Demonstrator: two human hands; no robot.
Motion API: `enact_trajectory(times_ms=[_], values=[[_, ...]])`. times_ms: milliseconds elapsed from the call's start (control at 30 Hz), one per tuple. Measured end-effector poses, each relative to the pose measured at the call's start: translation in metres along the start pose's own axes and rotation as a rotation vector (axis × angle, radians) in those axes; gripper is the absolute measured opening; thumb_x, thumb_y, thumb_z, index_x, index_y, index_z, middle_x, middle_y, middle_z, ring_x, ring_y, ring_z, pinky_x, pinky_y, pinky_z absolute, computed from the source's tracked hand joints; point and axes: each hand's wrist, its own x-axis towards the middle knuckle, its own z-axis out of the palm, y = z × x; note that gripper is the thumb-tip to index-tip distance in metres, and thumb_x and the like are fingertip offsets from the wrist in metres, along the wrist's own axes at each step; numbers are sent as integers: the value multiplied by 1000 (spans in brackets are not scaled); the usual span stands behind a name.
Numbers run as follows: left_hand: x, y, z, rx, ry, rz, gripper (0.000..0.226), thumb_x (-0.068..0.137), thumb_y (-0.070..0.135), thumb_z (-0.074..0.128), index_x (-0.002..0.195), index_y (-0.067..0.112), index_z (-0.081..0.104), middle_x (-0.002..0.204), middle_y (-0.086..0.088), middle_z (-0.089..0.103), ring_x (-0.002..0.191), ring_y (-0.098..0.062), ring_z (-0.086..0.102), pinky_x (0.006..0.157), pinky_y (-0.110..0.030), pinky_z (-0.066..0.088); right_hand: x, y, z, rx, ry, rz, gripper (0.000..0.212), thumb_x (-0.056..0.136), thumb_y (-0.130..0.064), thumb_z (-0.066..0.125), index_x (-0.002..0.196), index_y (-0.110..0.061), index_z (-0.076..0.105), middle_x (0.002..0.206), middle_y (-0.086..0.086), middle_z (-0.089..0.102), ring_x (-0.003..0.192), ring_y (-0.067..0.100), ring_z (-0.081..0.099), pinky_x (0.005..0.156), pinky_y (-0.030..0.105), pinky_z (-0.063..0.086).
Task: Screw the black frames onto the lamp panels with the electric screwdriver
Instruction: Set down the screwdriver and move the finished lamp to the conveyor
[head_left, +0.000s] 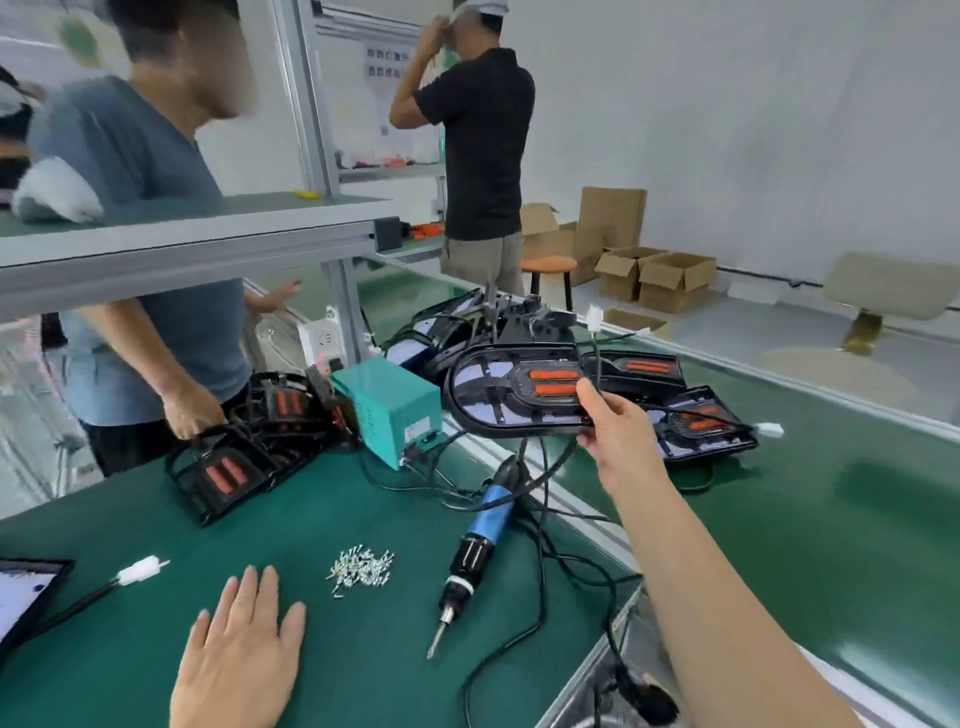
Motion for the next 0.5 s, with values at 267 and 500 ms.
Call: enact_trajectory(times_ms=[267,500], values=[[2,26,-2,-22,52,-75,60,105,50,13,159,27,-2,168,8,-4,155,-8,0,124,-30,10,40,-1,-70,94,349,-45,25,97,-37,68,94,-12,66,92,6,68,78,21,55,61,29,48],[0,43,-4,-42,48,-51,61,104,46,27,159,21,16,168,0,9,155,-13,10,124,-35,11,80,1,-135,-57,496,-49,28,94,-35,71,109,-11,73,108,11,73,90,25,66,90,44,57]])
